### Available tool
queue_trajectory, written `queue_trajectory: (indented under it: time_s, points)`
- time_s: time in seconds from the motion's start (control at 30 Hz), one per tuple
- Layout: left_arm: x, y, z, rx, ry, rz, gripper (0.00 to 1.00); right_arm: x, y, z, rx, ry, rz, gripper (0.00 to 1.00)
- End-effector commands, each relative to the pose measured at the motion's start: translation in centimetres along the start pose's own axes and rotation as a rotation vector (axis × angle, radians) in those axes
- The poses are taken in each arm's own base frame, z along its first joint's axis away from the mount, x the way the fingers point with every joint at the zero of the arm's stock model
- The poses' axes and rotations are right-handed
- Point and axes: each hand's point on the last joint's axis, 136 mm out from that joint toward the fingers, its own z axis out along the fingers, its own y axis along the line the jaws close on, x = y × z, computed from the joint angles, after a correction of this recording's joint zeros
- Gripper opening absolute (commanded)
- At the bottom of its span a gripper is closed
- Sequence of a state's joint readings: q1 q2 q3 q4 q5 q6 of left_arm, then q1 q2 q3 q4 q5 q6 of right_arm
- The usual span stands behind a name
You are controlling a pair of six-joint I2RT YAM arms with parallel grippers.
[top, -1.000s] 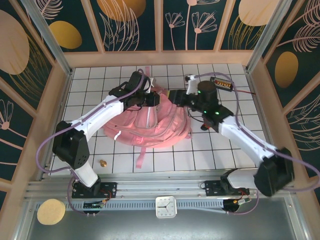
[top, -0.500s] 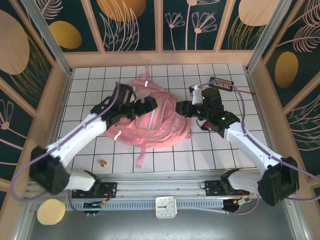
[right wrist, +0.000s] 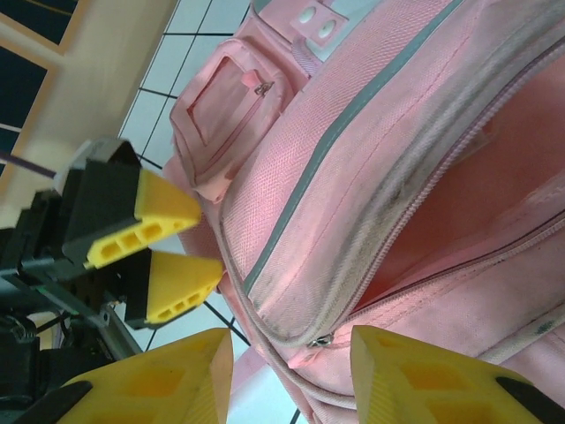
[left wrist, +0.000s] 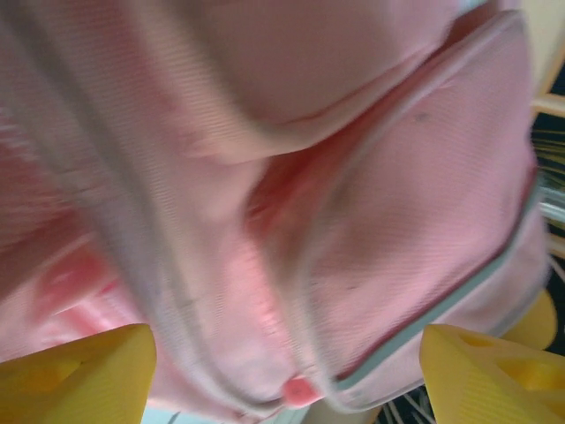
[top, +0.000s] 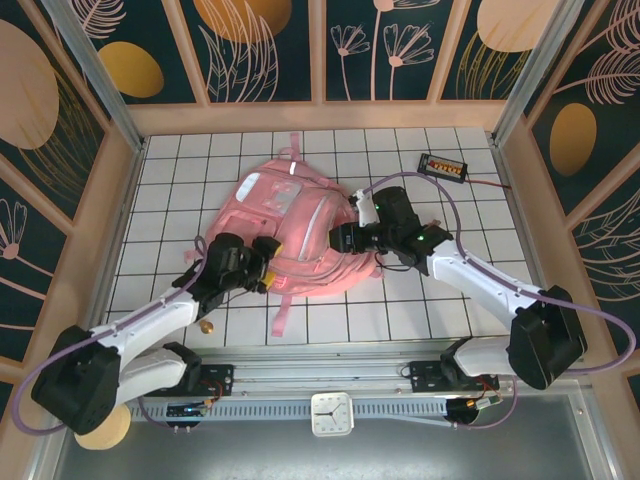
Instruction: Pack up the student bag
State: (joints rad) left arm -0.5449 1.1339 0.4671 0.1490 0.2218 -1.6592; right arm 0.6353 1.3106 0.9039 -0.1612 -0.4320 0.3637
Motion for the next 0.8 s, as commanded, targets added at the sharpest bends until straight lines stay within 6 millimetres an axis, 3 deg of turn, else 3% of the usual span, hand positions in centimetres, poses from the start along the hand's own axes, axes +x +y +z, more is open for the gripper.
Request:
queue_trajectory:
  time_s: [0.0, 0.17, 0.5, 0.57, 0.77]
  points:
    - [0.4, -5.2, 0.4, 0.167, 0.004, -0.026, 0.75, -0.4, 1.0, 0.1, -0.041, -0.008, -0.042, 0.41]
    - [0.7, -5.1, 1.4, 0.148, 0.014, -0.036, 0.70, -0.5, 1.1, 0.1, -0.046, -0.015, -0.045, 0.40]
    - [0.6, -2.9, 3.2, 0.079, 0.024, -0.054, 0.57, -0.7, 0.8, 0.1, -0.031, -0.024, -0.044, 0.41]
    - [0.7, -2.7, 3.7, 0.071, 0.031, -0.050, 0.53, -0.5, 0.5, 0.1, -0.018, -0.021, -0.038, 0.48]
    - [0.9, -2.8, 4.5, 0.078, 0.055, -0.045, 0.28, 0.0, -0.3, -0.4, 0.026, -0.024, -0.021, 0.54]
